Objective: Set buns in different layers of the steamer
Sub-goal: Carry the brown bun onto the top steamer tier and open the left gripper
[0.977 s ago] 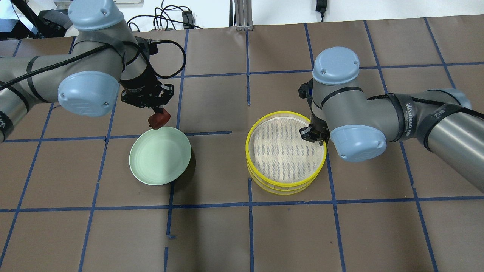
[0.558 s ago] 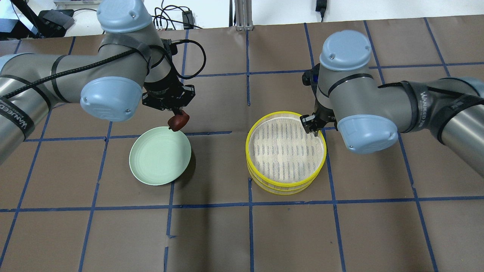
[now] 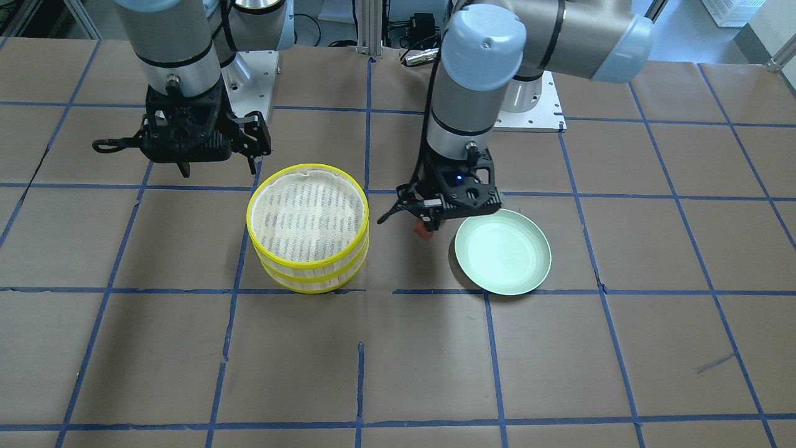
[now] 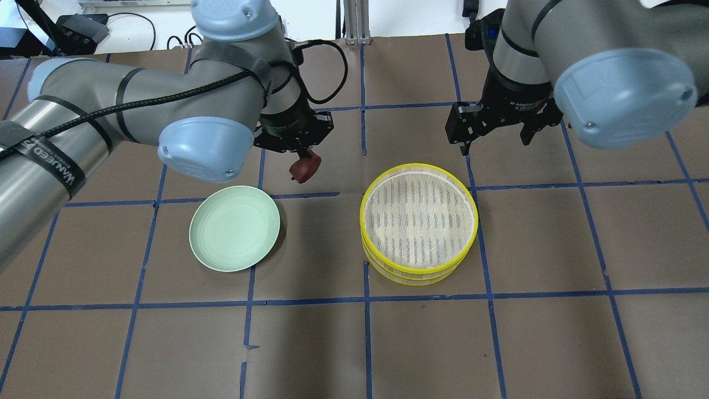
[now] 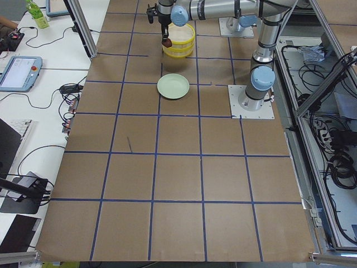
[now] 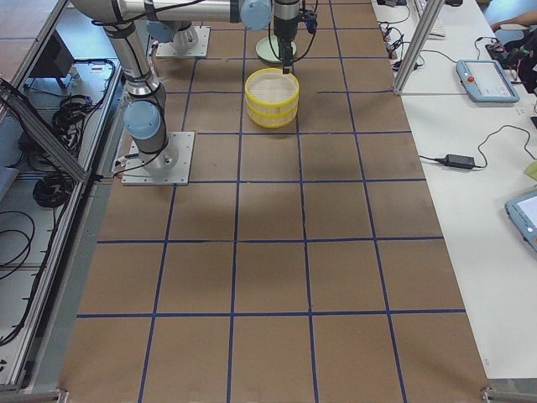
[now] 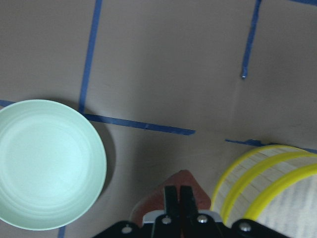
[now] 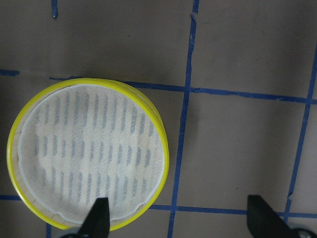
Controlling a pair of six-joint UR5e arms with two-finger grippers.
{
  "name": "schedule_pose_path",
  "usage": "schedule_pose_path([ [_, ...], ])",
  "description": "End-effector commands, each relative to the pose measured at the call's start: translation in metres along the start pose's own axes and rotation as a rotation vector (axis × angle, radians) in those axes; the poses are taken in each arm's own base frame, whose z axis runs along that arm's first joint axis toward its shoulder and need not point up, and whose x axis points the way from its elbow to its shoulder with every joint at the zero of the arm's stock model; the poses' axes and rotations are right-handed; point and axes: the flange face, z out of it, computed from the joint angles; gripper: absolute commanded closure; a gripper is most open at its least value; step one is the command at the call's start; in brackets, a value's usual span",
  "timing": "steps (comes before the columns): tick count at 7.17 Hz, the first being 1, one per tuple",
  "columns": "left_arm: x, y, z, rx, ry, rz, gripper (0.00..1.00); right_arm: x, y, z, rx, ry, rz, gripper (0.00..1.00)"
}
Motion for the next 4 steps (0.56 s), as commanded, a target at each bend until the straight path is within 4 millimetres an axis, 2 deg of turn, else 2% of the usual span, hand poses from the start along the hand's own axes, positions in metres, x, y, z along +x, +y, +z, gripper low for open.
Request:
schedule_pose_path([
  [1,0.05,0.027,0.005,0.034,0.026,-0.003,1.0,0.025,-0.007,-0.025,0.029,-0.032,0.078,0.02],
  [3,0.064,0.033,0.004,0.058,0.067,-0.039,1.0,0.031,0.0,-0.03,0.029,-0.024,0.083,0.01],
  [4,0.073,0.04,0.012,0.044,0.069,-0.035,1.0,0.032,-0.001,-0.03,0.031,-0.025,0.084,0.01],
])
